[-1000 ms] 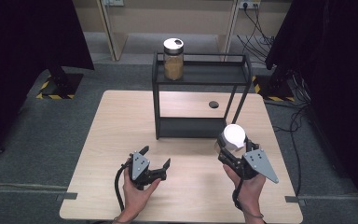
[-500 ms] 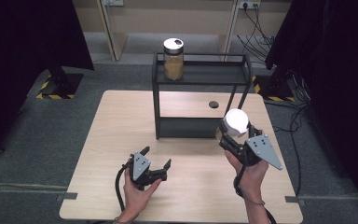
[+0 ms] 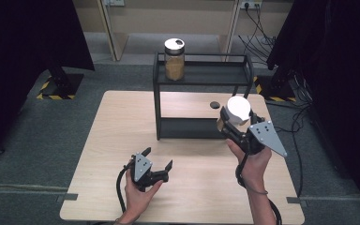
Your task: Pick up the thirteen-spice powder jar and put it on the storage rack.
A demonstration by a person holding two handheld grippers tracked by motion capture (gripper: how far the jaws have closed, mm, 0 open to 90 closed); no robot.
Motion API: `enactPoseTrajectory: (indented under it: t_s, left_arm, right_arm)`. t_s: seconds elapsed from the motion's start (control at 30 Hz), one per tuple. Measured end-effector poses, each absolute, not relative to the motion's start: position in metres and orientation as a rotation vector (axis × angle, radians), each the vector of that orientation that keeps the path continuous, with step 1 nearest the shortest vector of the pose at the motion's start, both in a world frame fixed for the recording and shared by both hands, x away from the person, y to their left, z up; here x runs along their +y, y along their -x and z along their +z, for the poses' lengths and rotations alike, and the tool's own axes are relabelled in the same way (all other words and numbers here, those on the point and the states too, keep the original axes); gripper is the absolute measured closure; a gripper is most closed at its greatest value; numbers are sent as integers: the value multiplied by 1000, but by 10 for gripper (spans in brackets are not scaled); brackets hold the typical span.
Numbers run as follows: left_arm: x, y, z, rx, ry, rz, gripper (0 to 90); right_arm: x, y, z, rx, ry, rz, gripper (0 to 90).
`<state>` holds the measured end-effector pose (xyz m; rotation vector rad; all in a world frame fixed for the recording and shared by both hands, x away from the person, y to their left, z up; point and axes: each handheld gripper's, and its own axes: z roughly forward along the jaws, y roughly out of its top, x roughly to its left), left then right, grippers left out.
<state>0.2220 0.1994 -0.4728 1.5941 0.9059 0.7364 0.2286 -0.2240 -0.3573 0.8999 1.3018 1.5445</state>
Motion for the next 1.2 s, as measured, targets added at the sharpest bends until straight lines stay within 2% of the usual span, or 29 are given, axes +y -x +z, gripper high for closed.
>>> enactPoseTrajectory:
  t_s: [1.2]
  left_arm:
    - [199, -222, -473, 903, -1592, 731, 60]
  right_arm:
    - [-226, -260, -297, 1279, -937, 1535, 309]
